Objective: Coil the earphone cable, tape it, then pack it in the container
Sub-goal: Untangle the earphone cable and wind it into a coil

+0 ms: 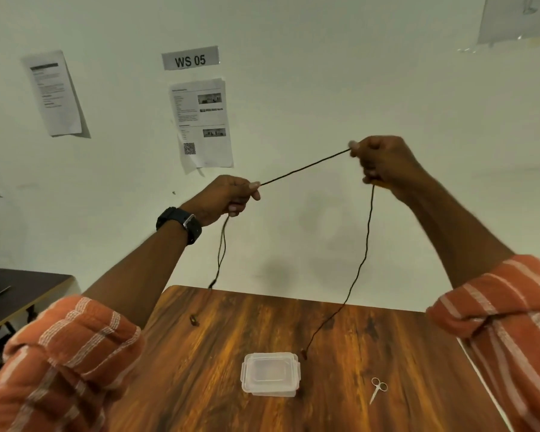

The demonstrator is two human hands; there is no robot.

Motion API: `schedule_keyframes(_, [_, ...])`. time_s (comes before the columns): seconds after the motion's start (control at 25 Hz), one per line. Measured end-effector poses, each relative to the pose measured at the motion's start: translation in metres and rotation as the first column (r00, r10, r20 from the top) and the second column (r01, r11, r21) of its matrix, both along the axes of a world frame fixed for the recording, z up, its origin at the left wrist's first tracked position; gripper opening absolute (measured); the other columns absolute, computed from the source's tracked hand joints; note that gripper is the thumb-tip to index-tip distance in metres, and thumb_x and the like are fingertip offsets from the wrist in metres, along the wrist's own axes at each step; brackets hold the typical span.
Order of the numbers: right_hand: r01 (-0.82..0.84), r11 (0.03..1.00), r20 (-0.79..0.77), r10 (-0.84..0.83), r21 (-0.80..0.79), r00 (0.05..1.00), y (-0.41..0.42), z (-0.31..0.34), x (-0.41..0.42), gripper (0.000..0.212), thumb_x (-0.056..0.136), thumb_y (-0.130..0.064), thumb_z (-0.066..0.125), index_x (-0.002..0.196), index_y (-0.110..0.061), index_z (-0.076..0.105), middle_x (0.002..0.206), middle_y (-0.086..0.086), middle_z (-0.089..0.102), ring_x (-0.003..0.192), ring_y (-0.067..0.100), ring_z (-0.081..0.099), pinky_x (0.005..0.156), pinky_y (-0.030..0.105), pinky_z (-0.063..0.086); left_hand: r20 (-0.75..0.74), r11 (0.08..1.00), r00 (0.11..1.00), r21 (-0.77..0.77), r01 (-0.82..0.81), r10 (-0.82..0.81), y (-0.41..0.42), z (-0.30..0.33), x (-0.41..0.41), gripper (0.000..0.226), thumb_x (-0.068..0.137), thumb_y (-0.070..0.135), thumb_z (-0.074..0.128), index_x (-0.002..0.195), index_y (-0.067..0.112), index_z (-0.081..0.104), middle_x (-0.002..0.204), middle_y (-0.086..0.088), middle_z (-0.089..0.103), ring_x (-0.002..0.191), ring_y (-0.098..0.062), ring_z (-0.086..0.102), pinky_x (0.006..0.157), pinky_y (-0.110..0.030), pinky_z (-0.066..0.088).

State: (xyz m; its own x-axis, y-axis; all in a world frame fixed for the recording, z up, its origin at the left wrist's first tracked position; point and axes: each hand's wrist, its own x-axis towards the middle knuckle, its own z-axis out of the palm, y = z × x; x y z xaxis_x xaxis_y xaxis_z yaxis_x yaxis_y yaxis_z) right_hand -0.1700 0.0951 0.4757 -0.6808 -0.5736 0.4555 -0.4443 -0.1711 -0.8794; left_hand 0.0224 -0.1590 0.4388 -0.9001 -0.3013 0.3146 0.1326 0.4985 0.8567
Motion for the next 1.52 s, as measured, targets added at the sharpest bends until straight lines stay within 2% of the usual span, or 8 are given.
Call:
schedule_keyframes(0.2, [0.049,0.982,0.272,0.003,-0.184,0.962,0.009,0.024,-0.019,0.01,0.093,-0.025,0.058,0.085,-0.021,0.063,0.057,-0.01,0.05,0.045,0.008,0.043,0.074,0.034,0.054,0.036,0.992,0.998,0.113,0.048,-0.052,-0.024,-0.044,0.014,0.046,0.074,0.055,0.071,0.085,0.01,0.07,0.054,0.007,0.033,0.046,-0.012,0.033,0.053,-0.024,0.036])
schedule_keyframes(0.4, [0.297,0.924,0.429,-0.172,-0.243,0.887,0.032,0.018,-0.052,0.02,0.095,-0.027,0.056,0.076,-0.022,0.057,0.058,-0.004,0.05,0.046,0.01,0.046,0.063,0.03,0.052,0.088,0.975,0.995,0.223,0.014,-0.035,-0.043,-0.089,0.037,0.056,0.064,0.06,0.078,0.082,0.009,0.068,0.052,0.006,0.031,0.045,-0.011,0.034,0.054,-0.025,0.038])
schedule_keyframes(0.64, [0.57,0.723,-0.376,-0.44,0.39,0.815,0.008,-0.055,-0.032,0.038,0.081,-0.054,0.066,0.091,-0.018,0.07,0.101,0.007,0.072,0.098,0.03,0.066,0.086,0.038,0.05,0.034,0.953,0.996,0.294,0.073,-0.086,0.009,-0.064,0.01,0.03,0.098,0.032,0.051,0.085,0.008,0.065,0.053,0.007,0.028,0.04,-0.007,0.023,0.043,-0.02,0.026])
schedule_keyframes(0.76, [0.026,0.923,-0.146,0.033,0.385,0.989,-0.028,-0.074,0.032,0.047,0.09,-0.06,0.051,0.107,-0.019,0.064,0.1,0.002,0.073,0.101,0.021,0.067,0.089,0.037,0.045,0.102,0.965,0.989,0.25,0.081,-0.109,0.048,-0.049,-0.021,0.029,0.099,0.03,0.05,0.089,0.007,0.065,0.053,0.007,0.028,0.041,-0.008,0.024,0.043,-0.02,0.025])
schedule_keyframes(0.88, [-0.479,0.804,0.214,0.429,0.353,0.878,-0.047,-0.099,0.059,0.044,0.095,-0.055,0.047,0.11,-0.017,0.061,0.073,0.005,0.063,0.069,0.02,0.064,0.082,0.041,0.05,0.15,0.952,0.978,0.291,0.099,-0.147,0.062,-0.045,-0.032,0.026,0.098,0.031,0.052,0.083,0.011,0.063,0.051,0.008,0.028,0.041,-0.007,0.023,0.043,-0.02,0.024])
schedule_keyframes(1.12, [-0.344,0.935,0.223,0.318,0.089,0.921,-0.026,-0.103,0.013,0.022,0.097,-0.028,0.056,0.085,-0.011,0.063,0.061,-0.001,0.03,0.053,0.012,0.026,0.06,0.03,0.042,0.232,0.837,0.903,0.508,0.205,-0.362,0.046,-0.075,0.01,0.029,0.099,0.029,0.047,0.095,0.007,0.065,0.051,0.009,0.031,0.036,-0.003,0.025,0.04,-0.021,0.019])
schedule_keyframes(1.36, [-0.111,0.991,0.342,0.132,-0.08,0.931,-0.032,-0.125,-0.012,0.024,0.097,-0.031,0.057,0.081,-0.014,0.062,0.056,-0.005,0.03,0.046,0.01,0.028,0.059,0.028,0.043,-0.176,0.558,0.824,0.658,0.506,-0.539,0.07,-0.091,0.039,0.017,0.096,0.02,0.048,0.091,0.009,0.061,0.051,0.01,0.046,0.059,-0.014,0.051,0.069,-0.029,0.047])
schedule_keyframes(1.52, [-0.168,0.985,0.256,0.151,0.046,0.955,-0.038,-0.18,0.032,0.027,0.099,-0.03,0.053,0.081,-0.014,0.067,0.056,-0.002,0.036,0.047,0.01,0.032,0.06,0.031,0.046,-0.558,0.494,0.792,0.63,0.599,-0.248,0.08,-0.055,0.025,0.032,0.099,0.01,0.032,0.116,0.006,0.059,0.059,0.006,0.05,0.073,-0.016,0.059,0.102,-0.041,0.045])
